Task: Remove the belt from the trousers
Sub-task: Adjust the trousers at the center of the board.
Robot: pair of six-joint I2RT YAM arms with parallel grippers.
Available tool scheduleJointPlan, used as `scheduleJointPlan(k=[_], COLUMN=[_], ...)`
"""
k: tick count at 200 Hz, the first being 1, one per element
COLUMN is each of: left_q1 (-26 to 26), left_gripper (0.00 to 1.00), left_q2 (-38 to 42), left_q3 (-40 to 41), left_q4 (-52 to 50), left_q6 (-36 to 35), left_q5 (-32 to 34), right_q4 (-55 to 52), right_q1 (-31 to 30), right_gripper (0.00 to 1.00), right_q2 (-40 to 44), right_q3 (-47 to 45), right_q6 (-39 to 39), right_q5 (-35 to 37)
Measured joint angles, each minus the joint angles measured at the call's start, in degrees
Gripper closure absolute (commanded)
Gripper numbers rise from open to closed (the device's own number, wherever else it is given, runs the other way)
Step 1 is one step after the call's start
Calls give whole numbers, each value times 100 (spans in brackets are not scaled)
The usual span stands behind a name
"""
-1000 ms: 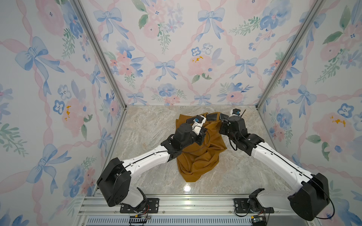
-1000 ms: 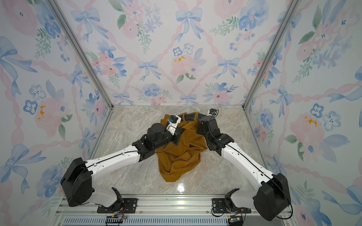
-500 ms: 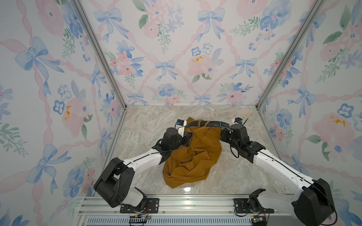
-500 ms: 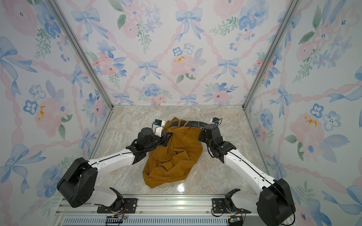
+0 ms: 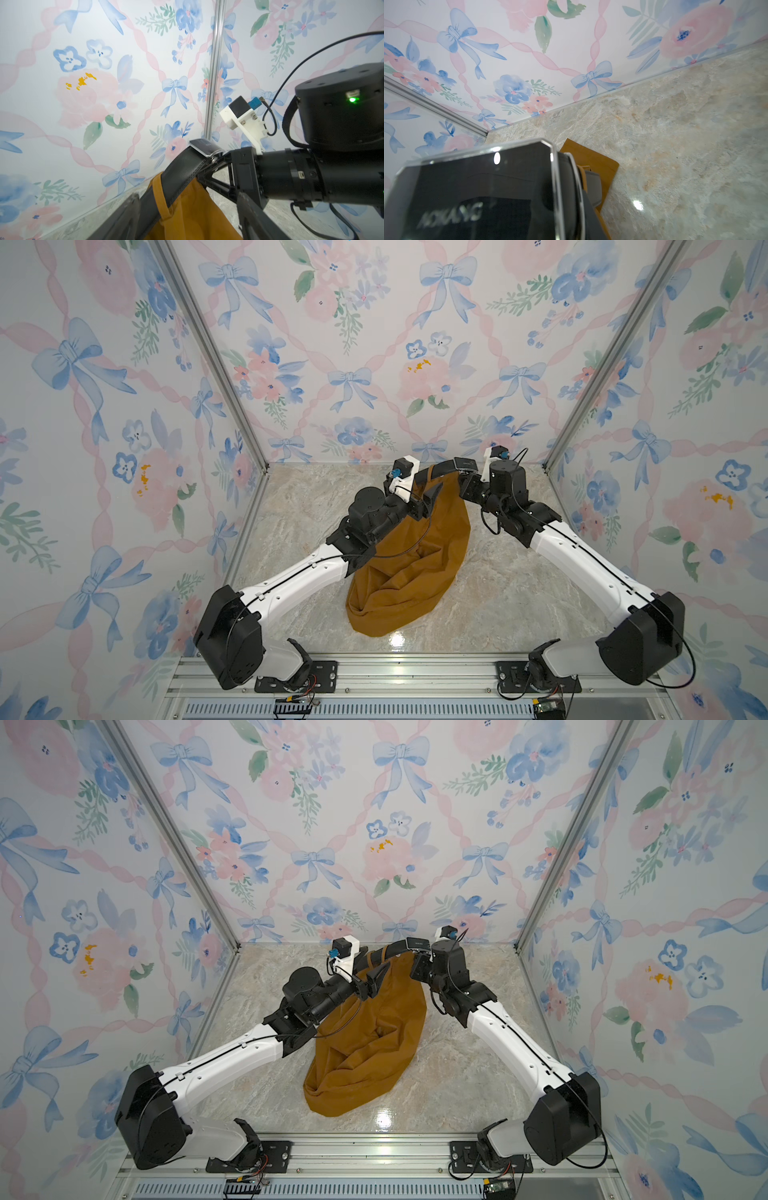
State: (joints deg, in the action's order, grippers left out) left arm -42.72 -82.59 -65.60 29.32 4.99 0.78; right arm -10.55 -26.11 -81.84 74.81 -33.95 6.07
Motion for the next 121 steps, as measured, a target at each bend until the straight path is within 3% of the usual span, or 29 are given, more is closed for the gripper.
scheduleJointPlan(k=[27,88,121], left_q1=[-31,-44,98], left_gripper=[22,21,21], left_q2=[-852,-1893,-2498], left_q3=[-800,-1554,-2304], left_q4=[44,-11,-13], left_q6=[-195,-503,-157], left_q5=[295,1342,1875], right_q4=[-15,-509,-452], right_q1=[-52,221,293], right_gripper=[100,100,100], right_q2=[-177,-723,-776], right_q3=[385,1231,1342], right_q6=[-9,-334,-487], right_q5=[-188,-649,-872])
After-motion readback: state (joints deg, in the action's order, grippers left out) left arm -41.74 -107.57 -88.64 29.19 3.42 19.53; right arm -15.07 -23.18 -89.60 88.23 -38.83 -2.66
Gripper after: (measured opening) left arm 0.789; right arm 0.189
